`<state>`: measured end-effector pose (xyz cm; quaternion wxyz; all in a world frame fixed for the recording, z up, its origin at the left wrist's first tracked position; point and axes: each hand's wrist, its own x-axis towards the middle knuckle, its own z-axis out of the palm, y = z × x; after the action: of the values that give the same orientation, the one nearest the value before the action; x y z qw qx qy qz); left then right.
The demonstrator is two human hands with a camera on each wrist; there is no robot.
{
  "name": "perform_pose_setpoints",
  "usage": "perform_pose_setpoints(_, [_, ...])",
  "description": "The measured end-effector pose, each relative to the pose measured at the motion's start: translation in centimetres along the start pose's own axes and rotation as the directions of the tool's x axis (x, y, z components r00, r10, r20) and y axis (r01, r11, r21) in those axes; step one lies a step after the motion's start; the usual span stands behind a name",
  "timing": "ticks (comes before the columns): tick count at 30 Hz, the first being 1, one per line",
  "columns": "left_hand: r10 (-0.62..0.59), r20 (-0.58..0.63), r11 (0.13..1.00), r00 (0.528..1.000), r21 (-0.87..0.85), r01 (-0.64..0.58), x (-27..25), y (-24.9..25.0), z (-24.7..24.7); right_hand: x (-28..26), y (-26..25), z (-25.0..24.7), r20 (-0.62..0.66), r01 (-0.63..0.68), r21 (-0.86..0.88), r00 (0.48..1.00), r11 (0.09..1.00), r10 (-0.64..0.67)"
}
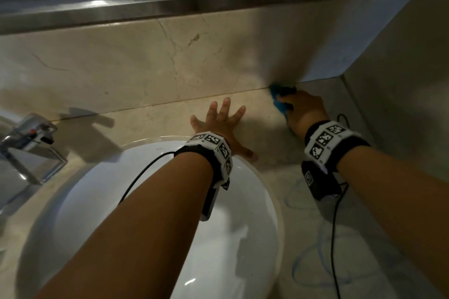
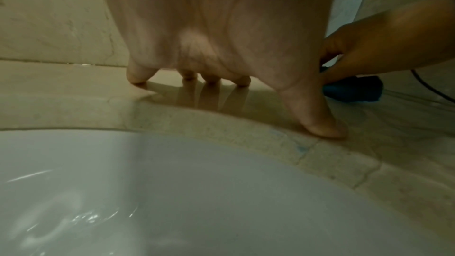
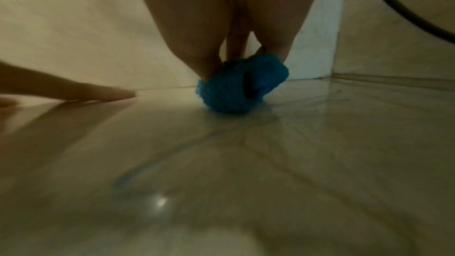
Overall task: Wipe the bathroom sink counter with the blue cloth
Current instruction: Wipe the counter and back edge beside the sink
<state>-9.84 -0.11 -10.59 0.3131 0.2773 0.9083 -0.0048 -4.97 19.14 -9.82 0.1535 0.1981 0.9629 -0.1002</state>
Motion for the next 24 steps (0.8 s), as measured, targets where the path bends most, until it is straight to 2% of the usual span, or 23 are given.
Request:
perform_pose_setpoints(2, [-0.006, 0.004, 1.0, 1.0, -0.003, 0.006, 0.0, 0.1, -0.1, -1.7, -0.6, 1.6, -0.053, 0.102, 0.017, 0.993, 0.995, -0.101])
perform_pose_setpoints(5, [-0.017, 0.017, 1.0, 1.0, 0.003, 0.017, 0.1, 0.2, -0.2, -3.9, -1.0, 3.1, -0.117, 0.277, 0.134, 0.958, 0.952, -0.262])
perform_pose_setpoints(7, [-0.018, 0.013, 1.0, 1.0, 0.006, 0.018, 0.2, 0.2, -0.1, -3.3, -0.4, 2.9, -0.123, 0.314, 0.124, 0.946, 0.941, -0.299])
perform_pose_setpoints(8, [-0.016, 0.008, 1.0, 1.0, 0.003, 0.016, 0.2, 0.1, 0.0, -2.7, 0.1, 2.4, -0.134, 0.279, 0.108, 0.955, 0.954, -0.264])
perform_pose_setpoints(10, [-0.015, -0.003, 1.0, 1.0, -0.005, 0.015, 0.2, 0.1, 0.1, -1.1, 1.5, 1.0, -0.15, 0.122, 0.088, 0.983, 0.989, -0.108])
perform_pose_setpoints(12, [-0.019, 0.0, 1.0, 1.0, -0.004, 0.019, 0.1, 0.1, 0.0, 0.3, 3.2, -0.1, -0.081, -0.027, 0.052, 0.996, 0.998, 0.031])
perform_pose_setpoints(14, [-0.022, -0.001, 1.0, 1.0, 0.002, 0.022, 0.1, 0.1, 0.0, 1.2, 4.3, -0.5, -0.044, -0.077, 0.078, 0.996, 0.994, 0.08])
perform_pose_setpoints(16, [-0.023, -0.01, 1.0, 1.0, -0.001, 0.023, 0.2, 0.1, 0.0, 1.5, 4.0, -0.7, -0.03, -0.07, 0.103, 0.997, 0.992, 0.074])
perform_pose_setpoints(18, [-0.023, -0.015, 1.0, 1.0, -0.008, 0.023, 0.1, 0.1, 0.0, 1.0, 2.5, -0.2, -0.029, -0.02, 0.131, 0.999, 0.991, 0.024])
perform_pose_setpoints(20, [-0.029, -0.012, 1.0, 1.0, -0.004, 0.029, 0.0, 0.3, -0.1, -0.5, 0.6, 1.2, -0.069, 0.086, 0.206, 0.995, 0.975, -0.074])
perform_pose_setpoints(22, [-0.039, -0.01, 0.999, 0.999, 0.006, 0.039, 0.0, 0.4, -0.2, -2.3, -0.8, 2.5, -0.137, 0.21, 0.347, 0.975, 0.914, -0.173])
perform_pose_setpoints(24, [-0.042, -0.011, 0.999, 0.999, 0.012, 0.042, 0.0, 0.5, -0.3, -3.7, -1.2, 3.3, -0.146, 0.308, 0.347, 0.951, 0.886, -0.273])
